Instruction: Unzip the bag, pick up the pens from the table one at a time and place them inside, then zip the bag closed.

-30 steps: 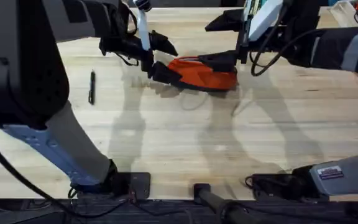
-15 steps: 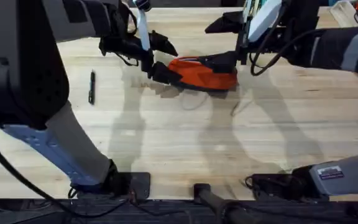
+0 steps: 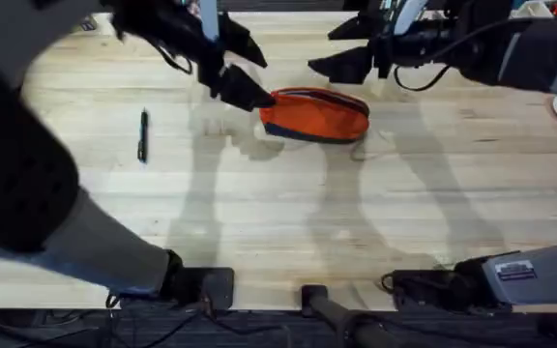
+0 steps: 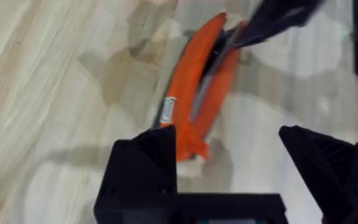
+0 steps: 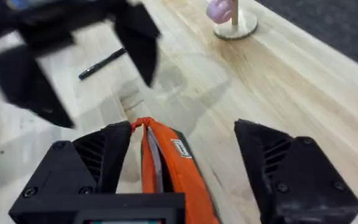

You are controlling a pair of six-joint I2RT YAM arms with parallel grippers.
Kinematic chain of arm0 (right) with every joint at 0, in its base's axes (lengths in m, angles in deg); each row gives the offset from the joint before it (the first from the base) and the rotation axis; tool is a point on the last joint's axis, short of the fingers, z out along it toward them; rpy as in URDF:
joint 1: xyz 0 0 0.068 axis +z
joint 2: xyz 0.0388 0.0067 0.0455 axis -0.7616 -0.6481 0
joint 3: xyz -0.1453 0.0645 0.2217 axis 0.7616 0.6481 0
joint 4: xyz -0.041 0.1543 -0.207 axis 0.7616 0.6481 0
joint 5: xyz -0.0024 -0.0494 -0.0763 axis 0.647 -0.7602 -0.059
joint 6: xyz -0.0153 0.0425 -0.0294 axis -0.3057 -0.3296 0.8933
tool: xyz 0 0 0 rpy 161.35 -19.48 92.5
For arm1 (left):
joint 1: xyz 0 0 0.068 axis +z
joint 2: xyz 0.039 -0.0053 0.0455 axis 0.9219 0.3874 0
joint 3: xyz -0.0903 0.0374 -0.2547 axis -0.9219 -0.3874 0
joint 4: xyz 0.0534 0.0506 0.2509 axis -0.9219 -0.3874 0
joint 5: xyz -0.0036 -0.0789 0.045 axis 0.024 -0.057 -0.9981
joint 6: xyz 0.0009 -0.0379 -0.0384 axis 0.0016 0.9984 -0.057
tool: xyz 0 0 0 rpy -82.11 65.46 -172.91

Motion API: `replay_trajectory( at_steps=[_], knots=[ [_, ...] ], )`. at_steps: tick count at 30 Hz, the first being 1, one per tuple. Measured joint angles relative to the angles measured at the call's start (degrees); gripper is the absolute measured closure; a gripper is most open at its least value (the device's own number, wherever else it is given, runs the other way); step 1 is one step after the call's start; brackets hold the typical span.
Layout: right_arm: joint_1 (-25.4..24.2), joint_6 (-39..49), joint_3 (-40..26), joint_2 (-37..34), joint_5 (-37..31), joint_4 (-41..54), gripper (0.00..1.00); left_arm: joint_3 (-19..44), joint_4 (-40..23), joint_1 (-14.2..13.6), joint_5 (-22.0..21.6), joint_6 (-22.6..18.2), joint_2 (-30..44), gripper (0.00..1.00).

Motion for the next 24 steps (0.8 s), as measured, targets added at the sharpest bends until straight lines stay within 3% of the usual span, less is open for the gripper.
replay_trajectory(
  at_steps=[4,7,12,13,14,18,24],
  knots=[
    [0.00,-1.86,-2.59,0.02,-0.84,5.89,0.004,5.90,-11.05,0.00,-4.42,0.62,-3.80,0.007],
    [0.00,-2.50,-4.28,0.02,-1.02,9.91,0.004,10.45,-16.68,0.00,-9.18,4.52,-5.82,0.007],
    [0.00,-2.86,-7.16,0.02,-1.04,15.26,0.004,17.62,-21.28,0.00,-17.50,16.45,-8.00,0.008],
    [0.00,-0.81,-10.19,0.02,-3.08,22.44,0.004,23.15,-24.14,0.00,-21.63,27.63,-8.72,0.008],
    [0.02,0.18,-11.01,0.02,-3.99,24.76,0.004,24.03,-24.77,0.00,-22.21,29.51,-8.75,0.008],
    [0.02,5.49,-15.39,0.02,-7.77,35.45,0.004,25.79,-25.72,0.00,-23.87,33.94,-8.95,0.007],
    [1.66,15.29,-25.69,0.02,-16.03,51.91,0.005,25.86,-25.54,0.00,-24.77,36.31,-8.94,0.007]
  ],
)
